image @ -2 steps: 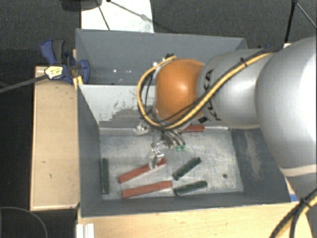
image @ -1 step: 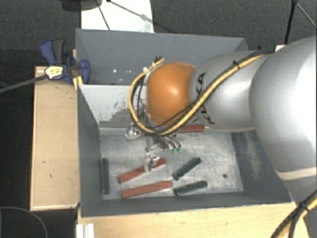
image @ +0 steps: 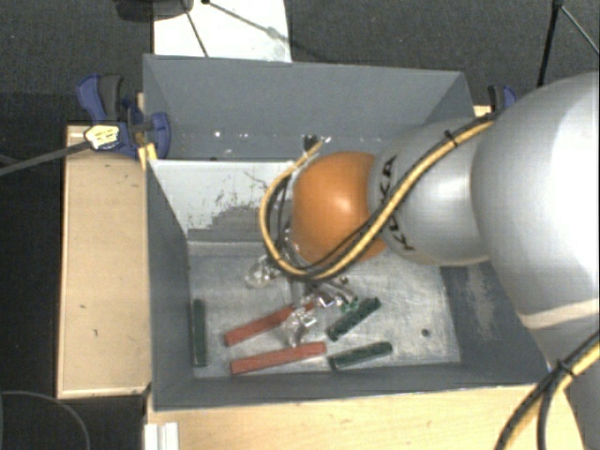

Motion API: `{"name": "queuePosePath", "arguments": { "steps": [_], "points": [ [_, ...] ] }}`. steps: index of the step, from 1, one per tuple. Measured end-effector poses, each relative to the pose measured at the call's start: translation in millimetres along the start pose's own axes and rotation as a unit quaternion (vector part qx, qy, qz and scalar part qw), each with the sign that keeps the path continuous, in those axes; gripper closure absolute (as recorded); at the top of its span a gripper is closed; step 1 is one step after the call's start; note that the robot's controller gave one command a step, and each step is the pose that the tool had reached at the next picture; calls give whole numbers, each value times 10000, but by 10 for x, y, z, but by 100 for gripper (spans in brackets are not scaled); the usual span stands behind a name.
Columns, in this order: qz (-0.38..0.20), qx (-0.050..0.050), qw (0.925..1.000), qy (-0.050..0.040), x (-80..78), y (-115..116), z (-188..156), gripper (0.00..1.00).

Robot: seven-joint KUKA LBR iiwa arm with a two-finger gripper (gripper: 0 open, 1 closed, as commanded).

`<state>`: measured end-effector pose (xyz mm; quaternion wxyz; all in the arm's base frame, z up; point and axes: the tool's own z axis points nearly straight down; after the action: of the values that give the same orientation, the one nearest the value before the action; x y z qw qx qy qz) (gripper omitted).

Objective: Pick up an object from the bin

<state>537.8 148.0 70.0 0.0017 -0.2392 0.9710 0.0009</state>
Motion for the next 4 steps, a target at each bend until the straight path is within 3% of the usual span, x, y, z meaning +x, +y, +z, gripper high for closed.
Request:
{"name": "queuePosePath", "arguments": {
  "steps": [1, 4],
  "points": [
    [-574, 17, 9983, -26, -59, 183, -36, 100],
    [-559, -1, 9984, 22, -37, 191, -182, 100]
  ]
}}
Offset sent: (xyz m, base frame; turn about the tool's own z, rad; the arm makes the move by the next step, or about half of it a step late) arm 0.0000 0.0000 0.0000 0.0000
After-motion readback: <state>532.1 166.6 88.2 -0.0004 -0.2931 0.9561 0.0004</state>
